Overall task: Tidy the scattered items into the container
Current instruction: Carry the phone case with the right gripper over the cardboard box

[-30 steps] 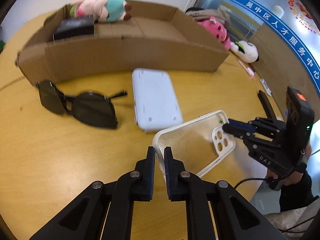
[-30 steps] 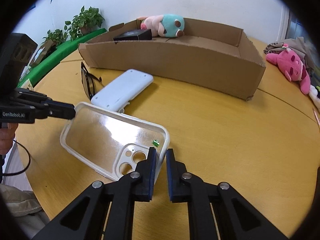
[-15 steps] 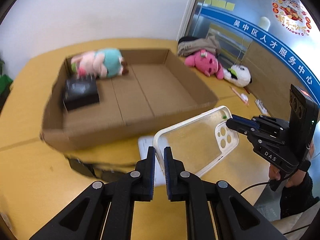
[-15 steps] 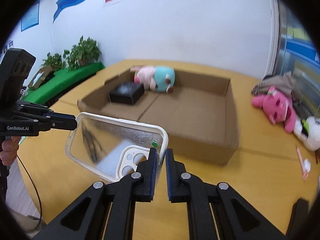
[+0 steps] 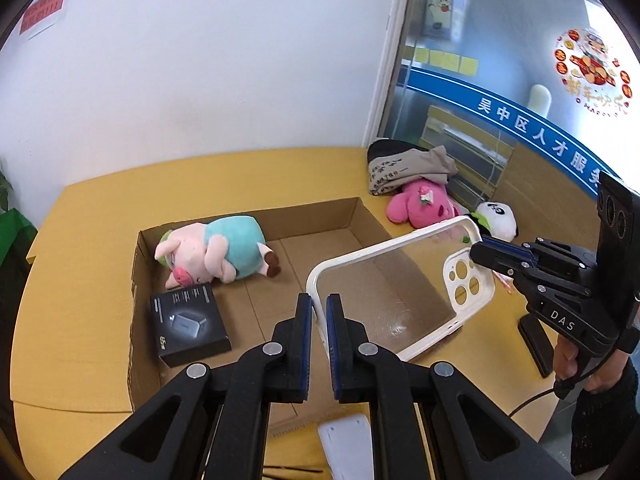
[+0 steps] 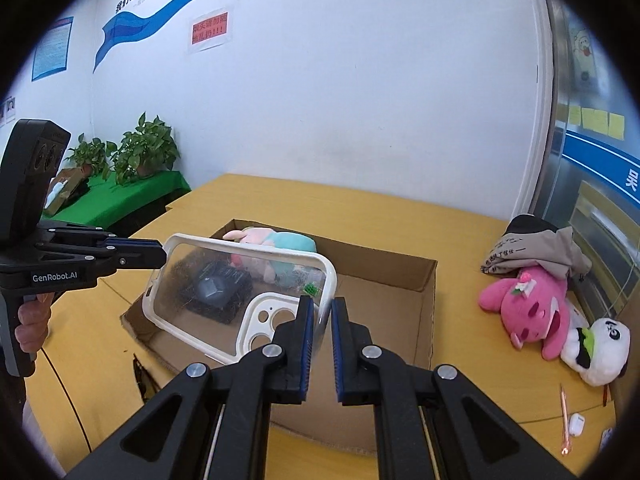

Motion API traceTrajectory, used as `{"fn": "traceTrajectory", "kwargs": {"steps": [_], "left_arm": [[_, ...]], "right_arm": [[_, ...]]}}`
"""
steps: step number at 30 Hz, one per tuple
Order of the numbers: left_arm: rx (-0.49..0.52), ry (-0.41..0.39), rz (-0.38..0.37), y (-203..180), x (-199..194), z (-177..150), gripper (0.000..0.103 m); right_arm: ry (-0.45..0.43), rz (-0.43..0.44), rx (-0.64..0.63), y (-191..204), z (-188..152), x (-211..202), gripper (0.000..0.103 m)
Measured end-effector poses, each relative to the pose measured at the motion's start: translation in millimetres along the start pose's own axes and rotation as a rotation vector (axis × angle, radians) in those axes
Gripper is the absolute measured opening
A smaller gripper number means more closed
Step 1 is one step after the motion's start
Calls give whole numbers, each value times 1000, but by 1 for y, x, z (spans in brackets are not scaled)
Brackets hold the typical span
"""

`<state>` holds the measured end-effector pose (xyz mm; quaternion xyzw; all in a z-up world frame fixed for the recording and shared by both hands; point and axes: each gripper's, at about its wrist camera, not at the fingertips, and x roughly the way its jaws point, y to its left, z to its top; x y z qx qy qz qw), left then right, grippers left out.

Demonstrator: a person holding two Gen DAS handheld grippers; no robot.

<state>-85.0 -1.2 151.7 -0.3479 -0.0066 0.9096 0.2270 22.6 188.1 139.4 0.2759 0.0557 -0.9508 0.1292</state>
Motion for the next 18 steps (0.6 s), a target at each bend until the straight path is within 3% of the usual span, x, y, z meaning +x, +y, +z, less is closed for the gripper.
{"fn": "traceTrajectory", "kwargs": {"steps": [9, 18], "left_arm": [[-31, 100, 13, 36, 56, 30, 7], [-93, 265, 1, 66, 143, 19, 6]], "right_arm": [[106, 23, 37, -18, 22, 80, 8], [283, 65, 138, -42, -18, 167, 8]]}}
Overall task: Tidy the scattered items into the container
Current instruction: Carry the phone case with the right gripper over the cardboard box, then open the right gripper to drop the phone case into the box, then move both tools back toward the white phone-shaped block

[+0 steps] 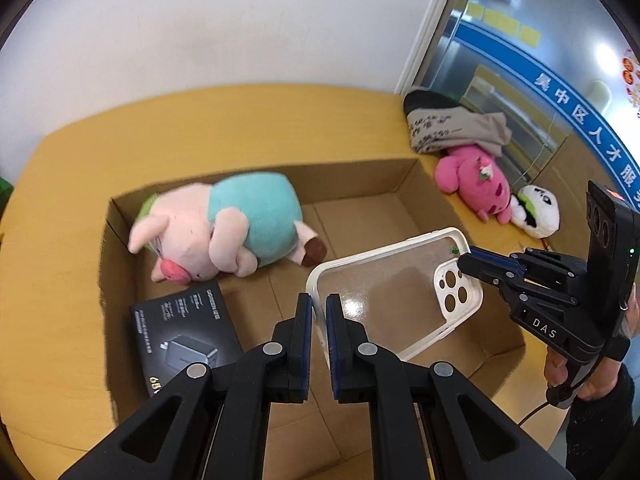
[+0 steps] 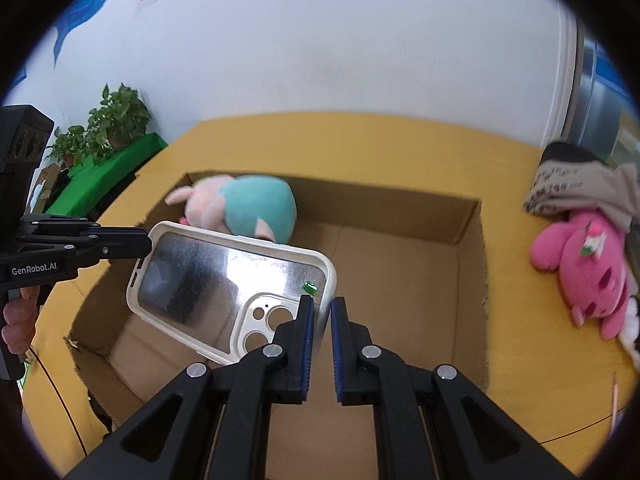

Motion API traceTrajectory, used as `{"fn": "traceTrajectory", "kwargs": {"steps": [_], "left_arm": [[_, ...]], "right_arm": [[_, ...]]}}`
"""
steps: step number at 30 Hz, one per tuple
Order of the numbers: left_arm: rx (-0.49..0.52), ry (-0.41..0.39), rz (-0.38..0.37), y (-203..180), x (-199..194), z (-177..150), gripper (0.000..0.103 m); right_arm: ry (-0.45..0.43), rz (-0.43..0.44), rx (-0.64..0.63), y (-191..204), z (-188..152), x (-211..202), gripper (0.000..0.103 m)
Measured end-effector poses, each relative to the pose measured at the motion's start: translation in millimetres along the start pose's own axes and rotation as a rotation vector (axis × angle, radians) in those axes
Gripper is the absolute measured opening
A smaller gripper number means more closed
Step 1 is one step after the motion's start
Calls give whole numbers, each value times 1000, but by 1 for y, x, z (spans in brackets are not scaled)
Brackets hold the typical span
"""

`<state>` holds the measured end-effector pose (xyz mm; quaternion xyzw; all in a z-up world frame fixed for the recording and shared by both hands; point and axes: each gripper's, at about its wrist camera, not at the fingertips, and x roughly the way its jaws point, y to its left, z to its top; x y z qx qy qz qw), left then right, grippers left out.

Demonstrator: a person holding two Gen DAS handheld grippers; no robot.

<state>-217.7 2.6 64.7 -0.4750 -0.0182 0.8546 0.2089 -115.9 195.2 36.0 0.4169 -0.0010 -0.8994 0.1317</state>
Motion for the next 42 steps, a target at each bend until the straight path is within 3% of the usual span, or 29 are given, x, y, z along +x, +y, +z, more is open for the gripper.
{"fn": "traceTrajectory", "kwargs": {"steps": [5, 11, 17, 22, 24, 26, 28, 31, 33, 37, 42], "left_arm": [[-28, 92, 39, 13, 47, 1, 6], [-14, 192, 112, 14, 88, 3, 5], [-19, 246, 164, 20, 111, -3, 5], [-39, 233, 140, 25, 108, -8, 5], [-17, 197, 151, 22, 99, -8, 8], [1, 160, 148, 17, 84, -10, 23], [6, 107, 149, 14, 65, -12, 53], [4, -28, 141, 6, 18, -26, 80], [-7, -111, 140, 1, -13, -38, 82], [-25, -256, 172, -8, -58, -79, 84], [-55, -366, 235, -18, -75, -131, 88]], "right_arm": [[104, 38, 61, -14, -5, 46, 8], [250, 4, 84, -19, -2, 87, 8], [291, 4, 84, -15, -2, 102, 8], [320, 40, 109, -16, -12, 112, 10], [303, 41, 121, -19, -13, 107, 12], [258, 46, 137, -21, -11, 92, 25], [205, 50, 137, -20, -11, 70, 49], [112, 25, 96, -7, -18, 24, 67], [57, -4, 86, 3, -34, -7, 77], [19, 22, 160, 17, -74, -37, 77], [-12, -112, 148, 36, -116, -43, 78]]}}
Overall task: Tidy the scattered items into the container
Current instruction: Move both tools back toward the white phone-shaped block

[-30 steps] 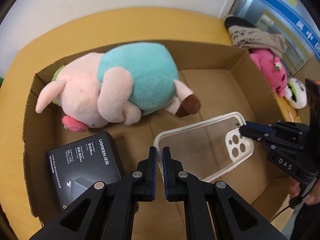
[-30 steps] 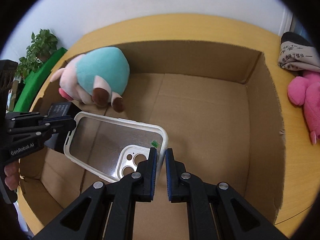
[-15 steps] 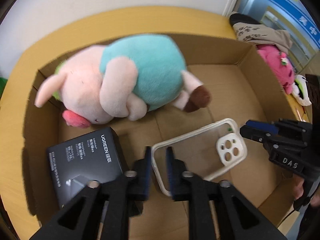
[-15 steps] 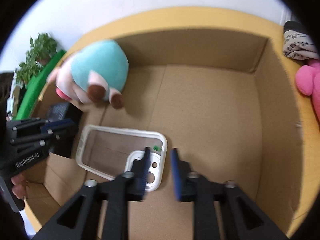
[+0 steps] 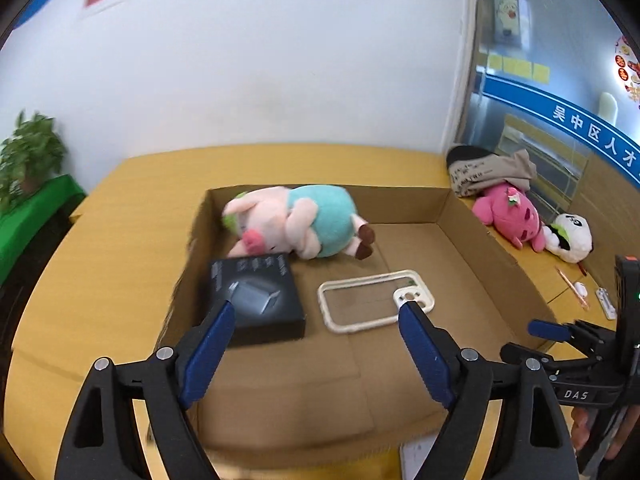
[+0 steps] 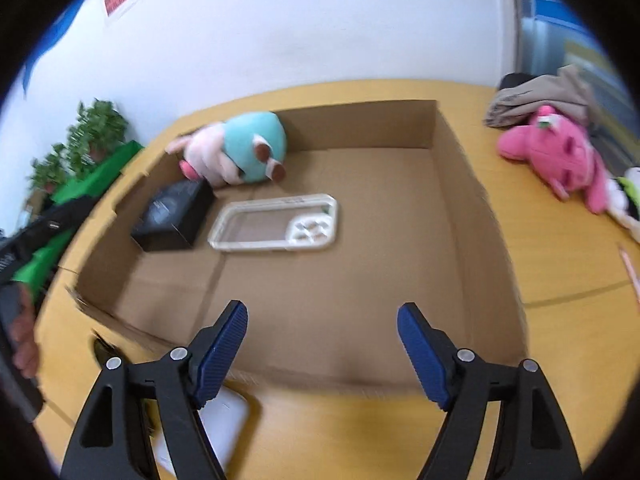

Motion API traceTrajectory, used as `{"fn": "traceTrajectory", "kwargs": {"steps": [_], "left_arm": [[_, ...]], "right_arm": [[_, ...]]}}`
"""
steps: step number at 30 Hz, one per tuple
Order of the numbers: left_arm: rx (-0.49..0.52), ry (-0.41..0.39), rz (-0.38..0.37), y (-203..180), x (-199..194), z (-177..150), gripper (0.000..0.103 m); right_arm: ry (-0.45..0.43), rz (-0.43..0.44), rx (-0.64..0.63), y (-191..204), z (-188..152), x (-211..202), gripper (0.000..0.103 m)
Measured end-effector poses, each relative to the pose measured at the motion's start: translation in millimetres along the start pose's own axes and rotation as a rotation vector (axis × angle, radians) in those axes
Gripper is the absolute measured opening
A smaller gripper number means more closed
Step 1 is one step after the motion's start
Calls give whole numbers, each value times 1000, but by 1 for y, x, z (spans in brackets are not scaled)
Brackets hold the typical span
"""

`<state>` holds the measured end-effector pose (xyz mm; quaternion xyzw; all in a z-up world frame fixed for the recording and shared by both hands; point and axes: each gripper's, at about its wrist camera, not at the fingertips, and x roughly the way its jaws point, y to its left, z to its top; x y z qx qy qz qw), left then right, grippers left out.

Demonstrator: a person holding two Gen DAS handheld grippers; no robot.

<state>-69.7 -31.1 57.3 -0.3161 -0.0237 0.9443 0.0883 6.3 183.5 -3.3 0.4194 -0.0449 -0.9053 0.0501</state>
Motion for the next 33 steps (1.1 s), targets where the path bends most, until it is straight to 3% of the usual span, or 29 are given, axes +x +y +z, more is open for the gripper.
{"fn": "traceTrajectory", "kwargs": {"steps": [5, 12, 33], "left_arm": [[0, -19, 23, -8, -16, -31, 88], [50, -55, -2, -35, -43, -51, 96], [34, -30, -22, -52, -52, -69, 97]], "right_arm": [[-77, -73, -32, 8, -24, -16, 77], [-129, -69, -49, 10, -38, -43, 77], [-106, -50, -52, 6, -56, -50, 77]]}}
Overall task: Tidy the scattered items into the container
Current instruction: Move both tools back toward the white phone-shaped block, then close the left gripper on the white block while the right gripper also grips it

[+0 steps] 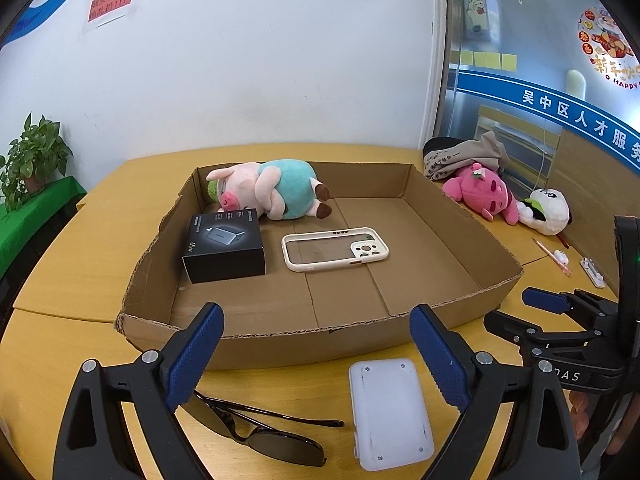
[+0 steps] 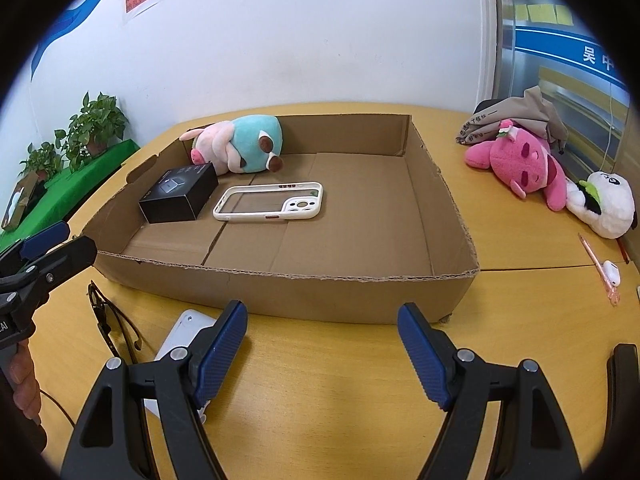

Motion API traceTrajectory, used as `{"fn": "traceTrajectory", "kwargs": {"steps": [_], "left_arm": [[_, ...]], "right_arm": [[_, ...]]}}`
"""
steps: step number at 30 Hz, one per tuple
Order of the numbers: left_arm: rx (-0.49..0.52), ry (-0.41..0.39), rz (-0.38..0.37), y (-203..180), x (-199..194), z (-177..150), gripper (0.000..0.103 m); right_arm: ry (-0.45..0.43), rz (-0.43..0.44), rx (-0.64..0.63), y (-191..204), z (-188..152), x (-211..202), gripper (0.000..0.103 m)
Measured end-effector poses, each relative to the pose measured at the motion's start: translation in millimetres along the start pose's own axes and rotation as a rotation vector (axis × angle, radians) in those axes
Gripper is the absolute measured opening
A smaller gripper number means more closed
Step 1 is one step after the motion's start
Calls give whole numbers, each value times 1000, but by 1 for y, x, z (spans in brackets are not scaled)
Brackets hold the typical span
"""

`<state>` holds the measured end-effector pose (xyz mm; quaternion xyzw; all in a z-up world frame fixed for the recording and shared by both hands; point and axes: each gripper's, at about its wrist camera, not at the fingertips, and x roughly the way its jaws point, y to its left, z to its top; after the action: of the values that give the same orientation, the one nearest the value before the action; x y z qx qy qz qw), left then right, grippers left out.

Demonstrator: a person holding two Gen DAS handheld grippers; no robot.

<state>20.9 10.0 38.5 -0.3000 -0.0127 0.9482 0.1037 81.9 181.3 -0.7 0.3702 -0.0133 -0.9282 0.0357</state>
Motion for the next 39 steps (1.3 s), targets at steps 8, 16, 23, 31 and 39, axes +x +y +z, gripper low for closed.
{"fn": "traceTrajectory", "kwargs": {"steps": [8, 16, 23, 31, 39], "left_arm": [[4, 12, -1, -1, 3, -2, 96], [5, 60, -34, -9, 12, -9, 96], [66, 194, -117, -26, 33, -19, 96], [35, 406, -200, -35, 82, -33, 96], [16, 541, -286, -45, 102, -50, 68]], "right_arm": [[17, 22, 6, 1, -3, 4, 77], [73, 57, 2, 2, -13, 13, 77], [166, 241, -39, 17, -40, 22, 77], [227, 415, -37, 41, -62, 27, 77], [192, 452, -59, 70, -70, 32, 77]]}}
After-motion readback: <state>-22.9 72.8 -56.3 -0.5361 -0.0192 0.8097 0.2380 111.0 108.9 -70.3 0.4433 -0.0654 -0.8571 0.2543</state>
